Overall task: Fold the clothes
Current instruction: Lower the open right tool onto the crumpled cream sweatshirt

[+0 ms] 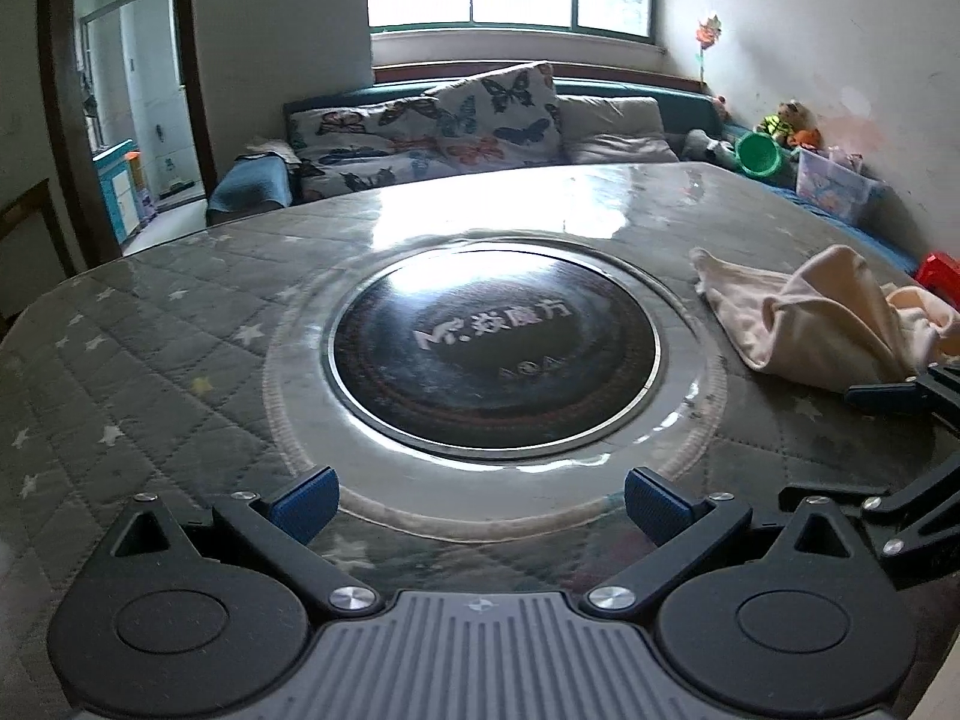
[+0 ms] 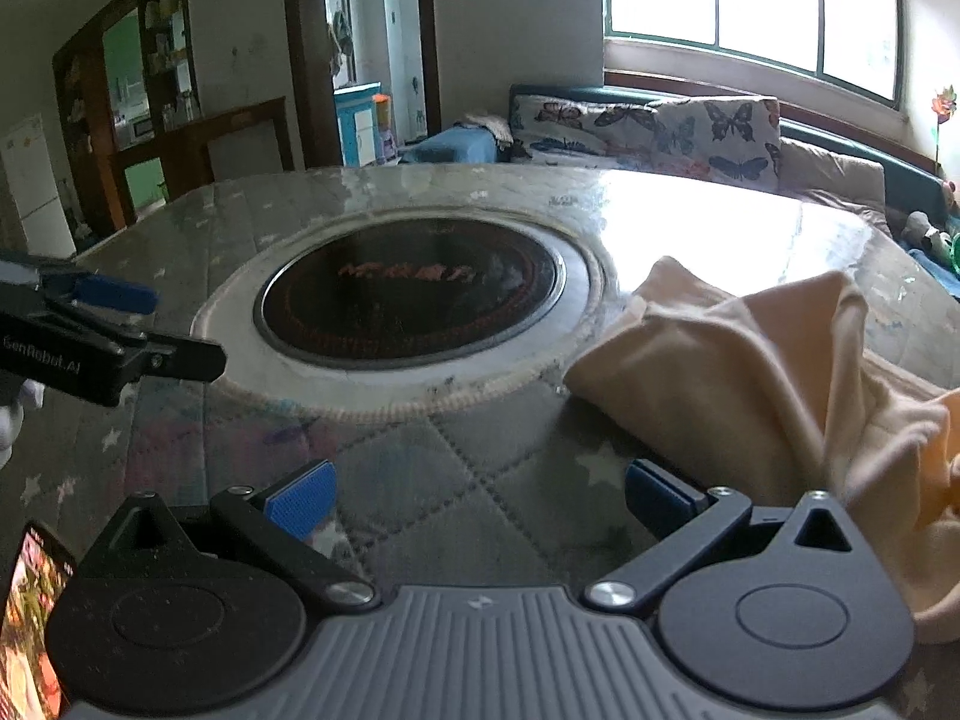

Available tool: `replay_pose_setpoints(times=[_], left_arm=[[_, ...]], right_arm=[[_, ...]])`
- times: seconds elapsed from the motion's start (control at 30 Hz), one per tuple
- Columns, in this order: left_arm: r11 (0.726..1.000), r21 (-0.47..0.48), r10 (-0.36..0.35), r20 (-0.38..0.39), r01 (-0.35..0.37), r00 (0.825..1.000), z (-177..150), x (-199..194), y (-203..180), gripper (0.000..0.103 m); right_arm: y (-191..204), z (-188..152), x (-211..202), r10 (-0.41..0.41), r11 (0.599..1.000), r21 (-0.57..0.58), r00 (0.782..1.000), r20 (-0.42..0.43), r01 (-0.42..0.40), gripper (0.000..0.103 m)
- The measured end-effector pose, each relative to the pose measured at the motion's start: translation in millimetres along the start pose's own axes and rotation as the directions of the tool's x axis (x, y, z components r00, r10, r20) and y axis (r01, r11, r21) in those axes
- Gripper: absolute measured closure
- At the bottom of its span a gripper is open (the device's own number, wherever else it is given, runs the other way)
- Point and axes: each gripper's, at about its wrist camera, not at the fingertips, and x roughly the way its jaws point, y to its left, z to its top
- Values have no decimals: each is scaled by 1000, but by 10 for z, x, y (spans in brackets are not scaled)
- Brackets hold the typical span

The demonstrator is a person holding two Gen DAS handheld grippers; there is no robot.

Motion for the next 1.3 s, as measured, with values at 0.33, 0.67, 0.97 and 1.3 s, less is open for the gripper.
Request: replay_pose_setpoints(times=[0.33,0.67,0.97,1.3], left_arm=[[999,25,-29,-29,29,999,-17,43,-175,0],[998,50,-45,-40,47,998,20,17,-278,0],[994,80,-64,-52,68,997,50,13,-391,0],[991,121,-60,-47,65,997,114,-35,-540,0]], right_arm=[[81,-129,16,-17,999,-40,1000,-24,16,0],[96,-142,6,-19,999,-44,999,-26,18,0],[90,-114,-3,-15,999,-41,999,-32,13,0],[32,-78,-214,-19,999,-33,1000,-22,19,0]])
